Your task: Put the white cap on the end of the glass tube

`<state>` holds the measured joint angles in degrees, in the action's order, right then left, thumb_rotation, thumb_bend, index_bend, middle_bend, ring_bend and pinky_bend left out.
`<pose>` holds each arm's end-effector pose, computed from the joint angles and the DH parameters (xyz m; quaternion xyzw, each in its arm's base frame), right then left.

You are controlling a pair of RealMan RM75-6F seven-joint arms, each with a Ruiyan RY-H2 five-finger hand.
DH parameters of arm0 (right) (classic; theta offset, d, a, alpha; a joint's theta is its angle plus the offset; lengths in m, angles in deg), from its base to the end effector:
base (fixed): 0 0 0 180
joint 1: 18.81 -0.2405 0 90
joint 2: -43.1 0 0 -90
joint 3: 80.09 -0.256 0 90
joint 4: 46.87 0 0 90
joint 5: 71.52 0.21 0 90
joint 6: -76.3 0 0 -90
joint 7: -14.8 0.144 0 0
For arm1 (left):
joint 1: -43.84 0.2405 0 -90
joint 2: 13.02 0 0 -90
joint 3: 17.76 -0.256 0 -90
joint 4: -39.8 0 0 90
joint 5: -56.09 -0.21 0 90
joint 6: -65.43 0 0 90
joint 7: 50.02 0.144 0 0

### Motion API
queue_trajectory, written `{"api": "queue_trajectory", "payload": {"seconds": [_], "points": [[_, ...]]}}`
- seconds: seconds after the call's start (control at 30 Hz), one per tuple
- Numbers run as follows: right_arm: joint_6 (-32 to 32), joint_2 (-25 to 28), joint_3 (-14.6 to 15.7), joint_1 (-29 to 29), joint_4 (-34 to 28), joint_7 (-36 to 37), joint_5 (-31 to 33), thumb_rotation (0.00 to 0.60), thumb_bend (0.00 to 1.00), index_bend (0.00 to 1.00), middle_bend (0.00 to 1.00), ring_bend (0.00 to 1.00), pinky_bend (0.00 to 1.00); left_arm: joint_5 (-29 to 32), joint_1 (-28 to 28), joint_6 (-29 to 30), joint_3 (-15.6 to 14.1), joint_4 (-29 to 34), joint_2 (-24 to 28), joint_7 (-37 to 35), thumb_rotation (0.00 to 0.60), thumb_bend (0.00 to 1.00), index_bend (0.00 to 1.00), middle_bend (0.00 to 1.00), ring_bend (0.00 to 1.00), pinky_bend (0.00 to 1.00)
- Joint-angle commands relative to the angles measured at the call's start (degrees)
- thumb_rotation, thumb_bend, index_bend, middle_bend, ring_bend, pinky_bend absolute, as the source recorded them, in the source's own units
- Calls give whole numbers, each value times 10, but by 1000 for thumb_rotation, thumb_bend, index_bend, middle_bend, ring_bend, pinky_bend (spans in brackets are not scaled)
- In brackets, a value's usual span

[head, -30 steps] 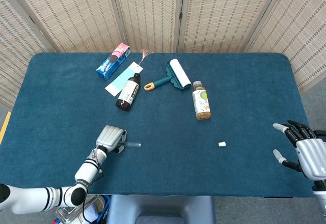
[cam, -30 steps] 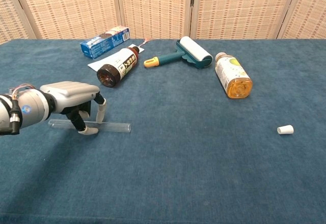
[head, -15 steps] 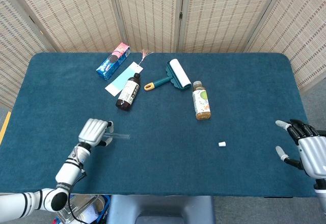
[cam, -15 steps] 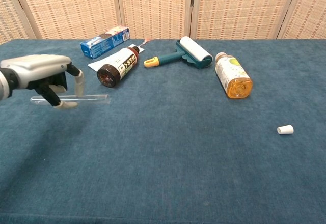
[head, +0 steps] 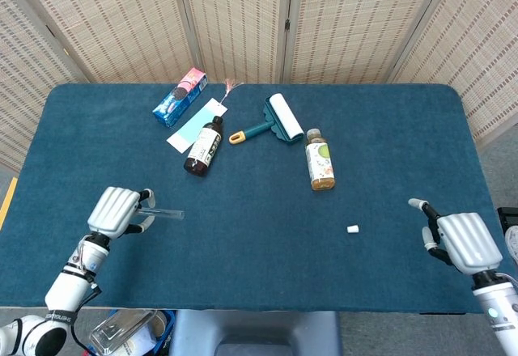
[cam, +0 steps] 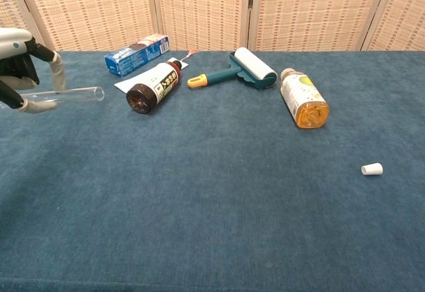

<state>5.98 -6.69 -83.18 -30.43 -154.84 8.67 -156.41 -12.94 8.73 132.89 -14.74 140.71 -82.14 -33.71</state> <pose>-0.2636 -0.2056 0.1769 0.6828 -0.3928 0.3202 0.5263 -0.1901 0.3026 0.0853 -0.7153 -0.3563 -0.3749 0.4699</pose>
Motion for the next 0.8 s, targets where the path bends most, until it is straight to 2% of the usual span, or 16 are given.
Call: {"api": "queue_trajectory", "payload": {"seconds": [0.03, 0.23, 0.37, 0.8], "points": [[91, -6, -1, -48, -1, -11, 59, 600, 652, 207, 831, 854, 905, -16, 9, 5, -4, 12, 8, -5, 600, 338, 599, 1000, 1000, 1000], [185, -45, -1, -96, 36, -6, 111, 600, 700, 207, 909, 935, 957, -31, 15, -1, -6, 22, 12, -5, 600, 344, 598, 1000, 1000, 1000], [231, -72, 1, -121, 62, -5, 136, 600, 734, 207, 925, 950, 971, -39, 18, -7, -8, 25, 11, -6, 600, 344, 598, 1000, 1000, 1000], [318, -129, 13, -176, 118, -4, 194, 600, 783, 207, 960, 980, 996, -44, 29, -22, -10, 39, 17, 0, 600, 343, 597, 1000, 1000, 1000]]}}
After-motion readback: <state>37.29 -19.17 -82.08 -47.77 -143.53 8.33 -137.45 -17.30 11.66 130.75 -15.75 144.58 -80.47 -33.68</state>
